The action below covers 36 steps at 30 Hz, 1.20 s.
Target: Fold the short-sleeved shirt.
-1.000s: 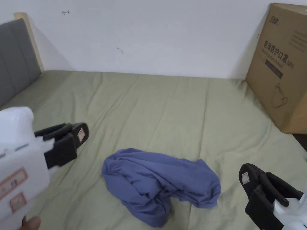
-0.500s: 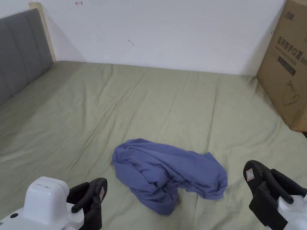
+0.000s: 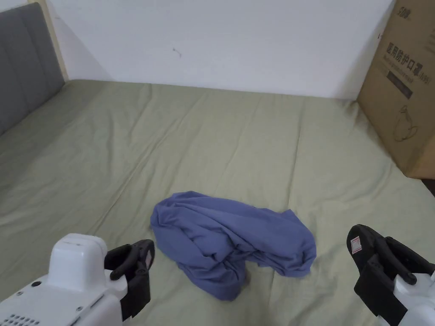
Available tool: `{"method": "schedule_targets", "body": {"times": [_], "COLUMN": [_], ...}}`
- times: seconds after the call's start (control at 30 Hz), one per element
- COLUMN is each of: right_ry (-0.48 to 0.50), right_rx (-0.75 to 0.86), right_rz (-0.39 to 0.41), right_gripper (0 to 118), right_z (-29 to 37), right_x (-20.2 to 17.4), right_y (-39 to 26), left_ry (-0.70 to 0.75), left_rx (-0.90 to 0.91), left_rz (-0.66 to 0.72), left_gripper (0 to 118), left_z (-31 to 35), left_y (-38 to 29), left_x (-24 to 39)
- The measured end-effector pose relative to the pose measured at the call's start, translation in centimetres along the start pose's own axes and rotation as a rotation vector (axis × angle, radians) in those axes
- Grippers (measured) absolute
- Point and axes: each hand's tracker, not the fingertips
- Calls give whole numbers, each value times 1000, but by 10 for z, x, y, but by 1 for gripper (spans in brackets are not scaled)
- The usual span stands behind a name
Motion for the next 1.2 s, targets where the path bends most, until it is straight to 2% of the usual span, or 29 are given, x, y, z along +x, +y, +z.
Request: {"method": "schedule_targets", "body": {"times": [0.03, 0.07, 0.1, 0.13, 0.23, 0.3, 0.4, 0.47, 0.53, 0.63, 0.67, 0.7, 0.73, 0.83, 1.0, 1.03, 1.07, 1.1, 1.13, 1.17, 1.2], "right_ry": [1, 4, 6, 8, 13, 14, 9, 1, -2, -14, -16, -23, -29, -35, -31, -15, -2, 2, 8, 32, 42], "right_rx": [-1, -4, -6, -9, -17, -23, -41, -52, -65, -83, -90, -98, -104, -117, -150, -182, -224, -303, -365, -423, -487], "right_rz": [-3, -7, -12, -17, -24, -28, -40, -48, -53, -51, -51, -49, -49, -49, -11, 7, 7, -19, -49, -64, -101], "right_gripper": [0, 0, 0, 0, 0, 0, 0, 0, 0, 0, 0, 0, 0, 0, 0, 2, 12, 39, 39, 46, 60], "right_z": [-1, -2, -4, -4, -5, -5, -9, -12, -16, -23, -26, -29, -32, -44, -102, -122, -149, -178, -204, -237, -271], "right_x": [0, 1, 1, 2, 2, 4, 9, 13, 16, 21, 22, 24, 25, 32, 46, 51, 59, 68, 76, 86, 97], "right_y": [-1, -1, -2, -2, -4, -5, -8, -10, -12, -15, -16, -17, -17, -19, -13, -13, -14, -15, -17, -23, -30], "left_ry": [-36, -45, -78, -125, -70, -100, -117, -108, -40, -31, -27, -23, -24, -37, -24, -5, 8, 15, 18, 27, 47], "left_rx": [-33, -63, -121, -132, -252, -349, -460, -468, -499, -471, -462, -460, -442, -423, -407, -388, -368, -354, -346, -335, -324], "left_rz": [28, 26, 4, -10, -127, -193, -208, -220, -262, -276, -283, -279, -266, -161, -119, -133, -141, -127, -114, -110, -114], "left_gripper": [64, 94, 95, 93, 93, 92, 81, 75, 74, 69, 60, 33, 13, 10, 10, 10, 10, 10, 10, 10, 10], "left_z": [-11, -30, -53, -69, -133, -172, -216, -234, -250, -258, -255, -250, -242, -225, -204, -199, -191, -184, -179, -173, -169], "left_y": [0, 0, -5, -12, -42, -63, -95, -114, -128, -135, -132, -128, -124, -115, -101, -99, -94, -89, -85, -82, -79], "left_x": [-1, 0, 3, 6, 26, 37, 53, 61, 64, 63, 65, 65, 60, 43, 14, 11, 6, 0, -6, -11, -16]}}
